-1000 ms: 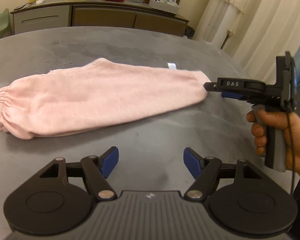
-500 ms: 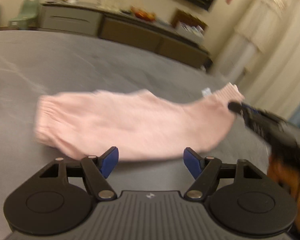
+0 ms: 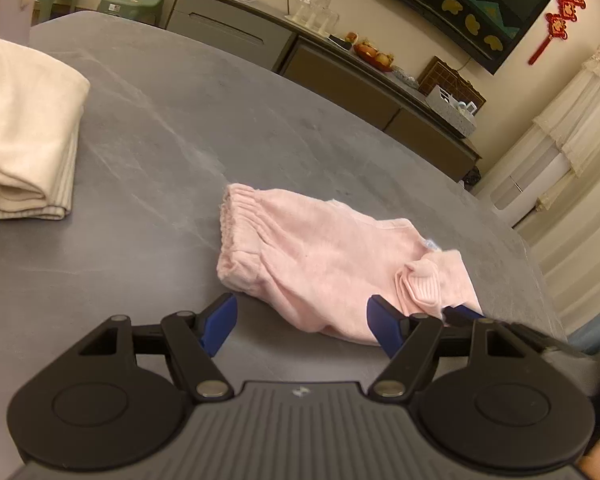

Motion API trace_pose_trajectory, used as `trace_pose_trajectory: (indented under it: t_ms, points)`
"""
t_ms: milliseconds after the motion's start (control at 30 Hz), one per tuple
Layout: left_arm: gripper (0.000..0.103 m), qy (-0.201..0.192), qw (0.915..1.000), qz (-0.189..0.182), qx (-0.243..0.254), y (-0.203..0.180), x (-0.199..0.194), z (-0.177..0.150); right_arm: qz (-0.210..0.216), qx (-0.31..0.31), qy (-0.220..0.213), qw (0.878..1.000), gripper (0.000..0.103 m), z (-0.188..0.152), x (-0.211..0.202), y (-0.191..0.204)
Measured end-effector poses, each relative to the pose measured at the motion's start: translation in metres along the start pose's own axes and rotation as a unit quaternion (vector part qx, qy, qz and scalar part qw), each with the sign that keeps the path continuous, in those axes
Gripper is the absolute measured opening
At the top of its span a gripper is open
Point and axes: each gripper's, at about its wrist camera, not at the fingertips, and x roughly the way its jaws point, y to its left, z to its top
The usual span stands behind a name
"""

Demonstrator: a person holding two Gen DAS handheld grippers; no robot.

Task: Fold clothes

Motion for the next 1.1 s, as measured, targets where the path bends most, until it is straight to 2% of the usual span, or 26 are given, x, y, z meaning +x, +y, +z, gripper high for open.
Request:
trace_pose_trajectory:
  t_ms: [100,133,200,233,367,433,533,600,667,700,733,767,933,1100]
  points:
    - [0.073,-0.009,0.9999,0.000,-0.005,0.008,-0.009,0.003,-0.007,0.004,-0.008,1.000,0.027,0.002,-0.005,-0.001]
    - [0.073,-0.014,0.9998,0.000,-0.011,0.013,-0.013,0.005,-0.011,0.004,-0.009,1.000,0.034,0.005,-0.009,-0.001]
    - [0.075,-0.024,0.9994,-0.001,-0.024,0.025,-0.022,0.009,-0.003,-0.008,-0.039,0.999,0.040,0.014,-0.024,0.011]
    - [0.075,-0.027,0.9989,0.000,-0.038,0.035,-0.025,0.010,0.007,-0.022,-0.047,0.999,0.052,0.019,-0.028,0.022]
    - [0.075,-0.033,0.9960,0.004,-0.082,0.061,-0.029,0.013,0.059,-0.056,-0.044,0.996,0.068,0.029,-0.018,0.083]
    - [0.075,-0.036,0.9947,0.004,-0.096,0.070,-0.031,0.014,0.077,-0.092,-0.038,0.992,0.073,0.029,-0.002,0.119]
    - [0.075,-0.041,0.9924,0.003,-0.116,0.083,-0.033,0.015,0.087,-0.148,-0.023,0.985,0.074,0.024,0.028,0.165]
    - [0.075,-0.043,0.9911,0.001,-0.126,0.090,-0.034,0.016,0.075,-0.170,-0.016,0.982,0.062,0.022,0.044,0.182]
    - [0.075,-0.044,0.9917,-0.003,-0.121,0.087,-0.033,0.015,0.053,-0.161,-0.004,0.985,0.025,0.025,0.056,0.183]
    - [0.075,-0.046,0.9921,-0.006,-0.117,0.085,-0.034,0.015,0.052,-0.144,-0.008,0.988,0.021,0.027,0.056,0.178]
    - [0.075,-0.049,0.9925,-0.008,-0.112,0.082,-0.035,0.015,0.046,-0.116,-0.009,0.992,0.010,0.025,0.050,0.162]
    - [0.075,-0.053,0.9929,-0.012,-0.106,0.078,-0.036,0.014,0.041,-0.089,-0.010,0.995,0.005,0.022,0.045,0.145]
    - [0.076,-0.061,0.9941,-0.043,-0.079,0.056,-0.039,0.012,0.011,0.050,-0.014,0.999,0.005,0.009,0.016,0.063]
    - [0.076,-0.042,0.9969,-0.058,-0.033,0.018,-0.023,0.008,-0.018,0.188,-0.017,0.982,0.005,-0.004,-0.013,-0.019]
